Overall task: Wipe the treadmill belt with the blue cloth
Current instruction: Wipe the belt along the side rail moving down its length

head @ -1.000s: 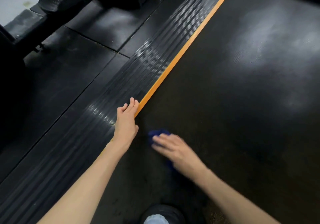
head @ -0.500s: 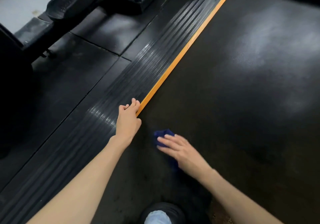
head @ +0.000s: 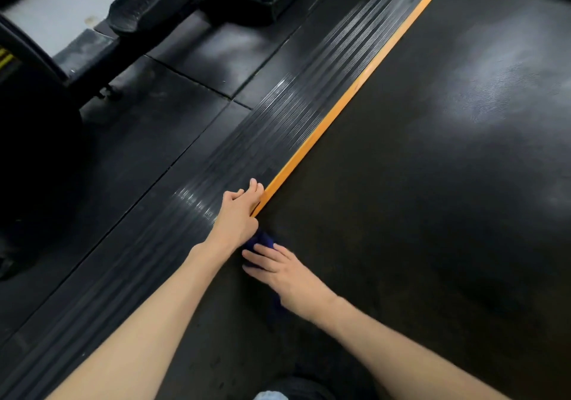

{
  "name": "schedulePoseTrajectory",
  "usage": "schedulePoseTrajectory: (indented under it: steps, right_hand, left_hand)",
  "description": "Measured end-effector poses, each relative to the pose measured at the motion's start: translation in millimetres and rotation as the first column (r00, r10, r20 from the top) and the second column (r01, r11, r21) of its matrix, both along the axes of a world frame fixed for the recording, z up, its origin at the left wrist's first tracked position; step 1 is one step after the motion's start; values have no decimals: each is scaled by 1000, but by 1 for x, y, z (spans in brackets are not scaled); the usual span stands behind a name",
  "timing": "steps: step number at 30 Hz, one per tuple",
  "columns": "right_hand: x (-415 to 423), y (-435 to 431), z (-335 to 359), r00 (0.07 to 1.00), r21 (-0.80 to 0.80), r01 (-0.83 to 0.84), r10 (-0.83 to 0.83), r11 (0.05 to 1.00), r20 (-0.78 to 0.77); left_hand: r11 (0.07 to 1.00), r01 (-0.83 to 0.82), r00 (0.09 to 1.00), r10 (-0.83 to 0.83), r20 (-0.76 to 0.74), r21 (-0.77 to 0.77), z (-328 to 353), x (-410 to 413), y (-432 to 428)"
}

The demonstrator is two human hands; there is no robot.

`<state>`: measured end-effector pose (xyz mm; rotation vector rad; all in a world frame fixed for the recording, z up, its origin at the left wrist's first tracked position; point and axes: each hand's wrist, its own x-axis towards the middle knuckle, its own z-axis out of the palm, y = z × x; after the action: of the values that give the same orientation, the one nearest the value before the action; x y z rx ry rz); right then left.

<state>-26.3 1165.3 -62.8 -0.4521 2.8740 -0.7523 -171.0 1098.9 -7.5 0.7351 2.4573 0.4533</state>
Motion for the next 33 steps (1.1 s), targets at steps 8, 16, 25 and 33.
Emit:
schedulePoseTrajectory:
  steps: [8,16,25,33]
  right_hand:
    - [-39,153,4,812,158,583,-573,797,-107]
    - [49,145,4,734,182,663,-678,726,31]
    - [86,138,27,670,316,670,-731,671,131]
    - [100,131,-1,677,270,707,-736,654,9]
  left_hand:
    - [997,74,997,-74,24,14,1,-8,-7]
    - [998,-18,918,41,-395,60,-31,25,4]
    - [999,16,949,-24,-314,-27,-18,27,4]
    - [975,212,904,-223,-366,-71,-19,8,-14]
